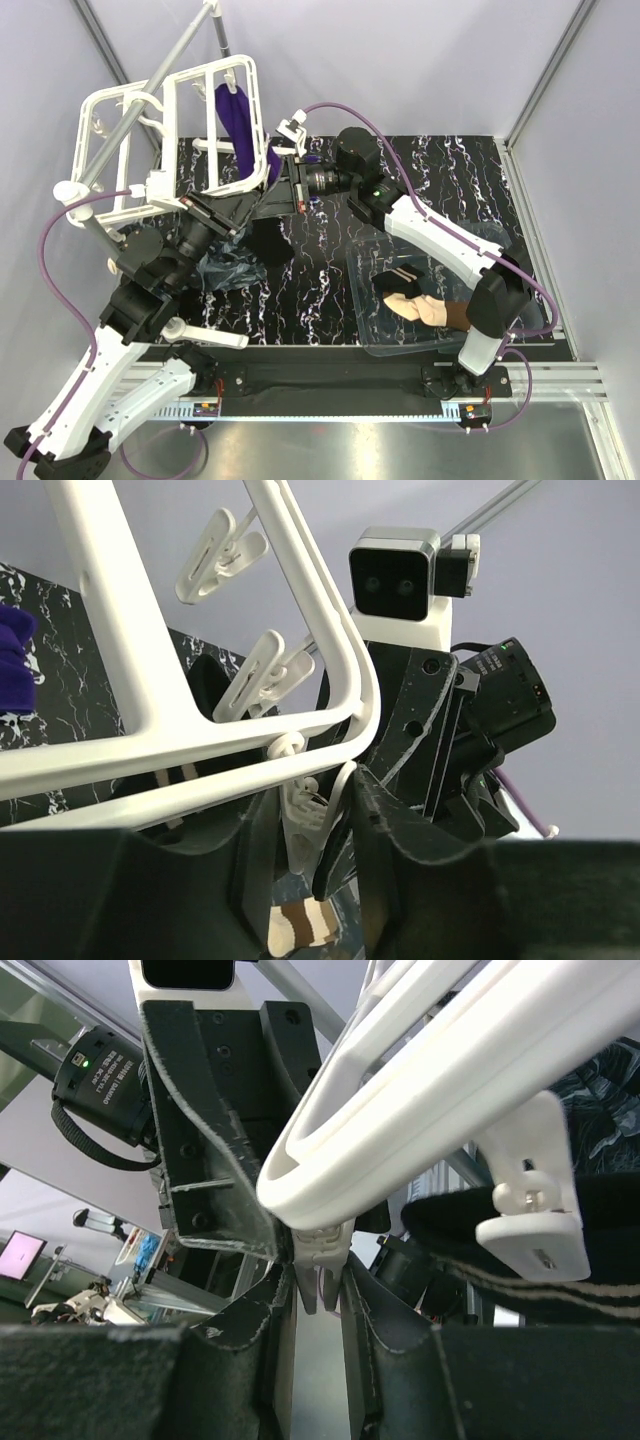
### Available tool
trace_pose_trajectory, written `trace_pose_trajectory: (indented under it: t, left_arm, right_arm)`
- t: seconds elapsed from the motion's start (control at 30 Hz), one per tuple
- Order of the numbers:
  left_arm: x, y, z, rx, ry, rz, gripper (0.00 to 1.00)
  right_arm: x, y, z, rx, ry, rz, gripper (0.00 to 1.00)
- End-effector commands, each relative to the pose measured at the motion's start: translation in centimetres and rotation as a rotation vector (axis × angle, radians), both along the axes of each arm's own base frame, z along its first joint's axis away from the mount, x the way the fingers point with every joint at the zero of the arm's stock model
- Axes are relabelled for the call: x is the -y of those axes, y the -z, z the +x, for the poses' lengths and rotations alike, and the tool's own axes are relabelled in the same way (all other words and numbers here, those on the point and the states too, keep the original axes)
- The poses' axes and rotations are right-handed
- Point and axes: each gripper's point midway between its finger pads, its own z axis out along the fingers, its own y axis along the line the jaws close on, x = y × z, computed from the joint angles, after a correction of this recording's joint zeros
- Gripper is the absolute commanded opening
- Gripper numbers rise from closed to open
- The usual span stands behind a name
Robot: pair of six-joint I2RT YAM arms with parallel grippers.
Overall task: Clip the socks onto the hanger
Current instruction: Open the clamp at the hanger.
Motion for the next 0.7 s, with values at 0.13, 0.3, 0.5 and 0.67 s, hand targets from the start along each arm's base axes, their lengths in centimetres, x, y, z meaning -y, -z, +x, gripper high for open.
trace_pose_trajectory:
  t: [0.13, 0.3, 0.5, 0.67]
  left_arm:
    - [-0.4, -1.8, 0.0, 0.048, -0.022, -0.024, 0.00]
    - [-0.6, -1.4, 0.0, 0.030, -0.032, -0.012, 0.00]
    - [-1.2, -0.9, 0.1, -0.002, -0.061, -0.006, 0.00]
    - [-1.6, -0.7, 0.2, -0.027, -0.081, 0.009, 0.00]
  right_arm:
    - [0.7, -0.6, -0.7, 0.027, -0.030, 0.018, 0.00]
    - [1.5, 0.1, 0.2, 0.081, 0.060, -0.021, 0.62]
    - [5.2, 3.3, 2.9, 0.156, 0.405, -0.245, 0.83]
    - [13.1, 8.3, 5.6, 0.146, 0.808, -0.584, 0.84]
